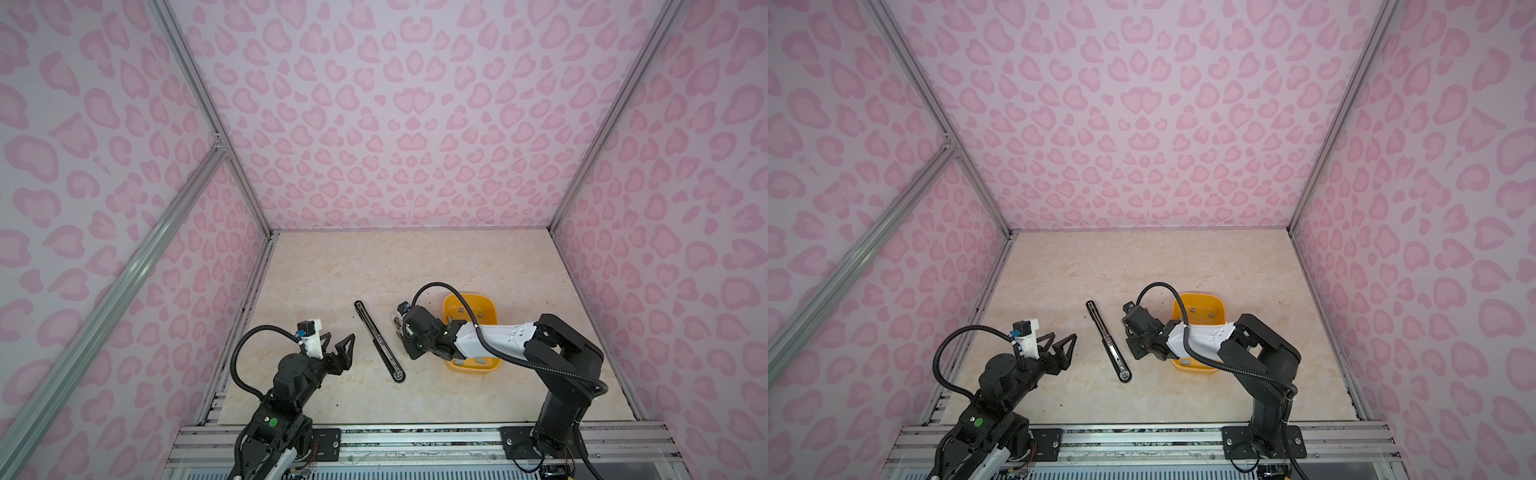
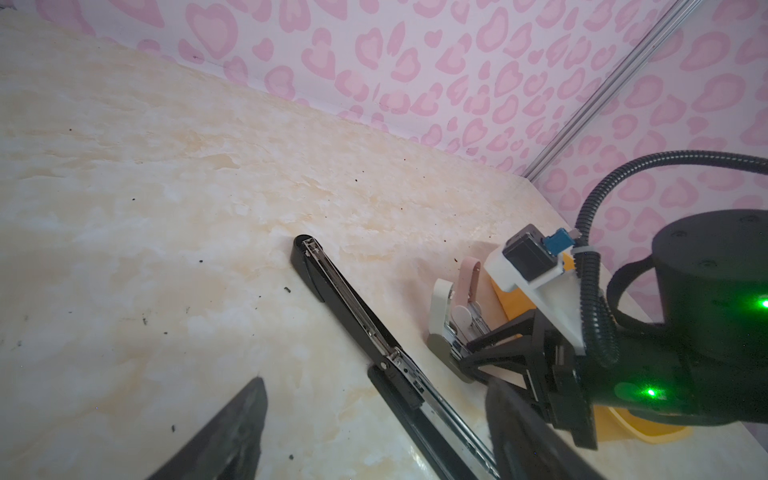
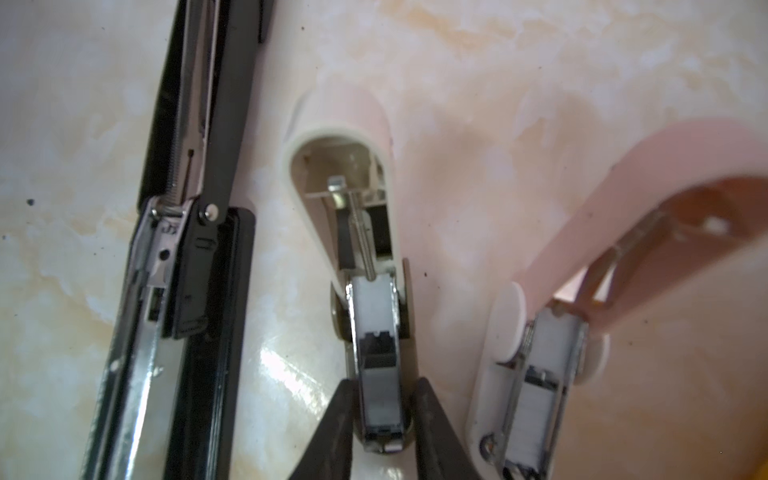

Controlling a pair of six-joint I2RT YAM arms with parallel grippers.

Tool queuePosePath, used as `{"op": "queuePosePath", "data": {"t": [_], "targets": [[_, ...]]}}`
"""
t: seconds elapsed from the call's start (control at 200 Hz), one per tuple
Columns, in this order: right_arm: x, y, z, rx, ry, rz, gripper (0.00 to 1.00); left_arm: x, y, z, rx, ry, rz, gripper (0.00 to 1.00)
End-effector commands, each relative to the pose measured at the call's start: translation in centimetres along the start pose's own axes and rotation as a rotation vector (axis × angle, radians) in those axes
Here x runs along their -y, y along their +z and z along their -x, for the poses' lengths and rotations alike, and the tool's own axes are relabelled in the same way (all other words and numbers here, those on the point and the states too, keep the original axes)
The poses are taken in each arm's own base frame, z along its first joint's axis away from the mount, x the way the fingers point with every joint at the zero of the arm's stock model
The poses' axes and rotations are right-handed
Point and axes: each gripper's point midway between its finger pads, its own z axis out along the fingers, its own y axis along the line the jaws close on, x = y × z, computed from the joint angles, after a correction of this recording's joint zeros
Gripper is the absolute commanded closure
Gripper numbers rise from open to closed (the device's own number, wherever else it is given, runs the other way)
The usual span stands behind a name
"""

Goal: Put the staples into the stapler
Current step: 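Lower the staple strip into the white stapler's channel with the right gripper, then open the right gripper and move it back over the yellow tray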

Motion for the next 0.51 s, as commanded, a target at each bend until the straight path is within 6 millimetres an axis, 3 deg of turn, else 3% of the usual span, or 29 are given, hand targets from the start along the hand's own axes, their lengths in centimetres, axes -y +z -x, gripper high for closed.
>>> {"op": "queuePosePath", "data": {"t": [0.0,0.21,0.501], "targets": [[0.1,-0.1,-0.5,-0.017,0.000,-0.003,0.70,0.3,-0.1,0.7,0.028,0.007,-0.009,0.16],[0.1,-1.1,0.3,0.029,0.009,0.004,0.67,0.3,-0.1,0.7,0.029,0.007,-0.008,0.16],[0.7,-0.8,0.7,0.027,0.030,-0.002,0.76,0.3,-0.1,0.7,0.026,0.007,-0.008,0.16]]}}
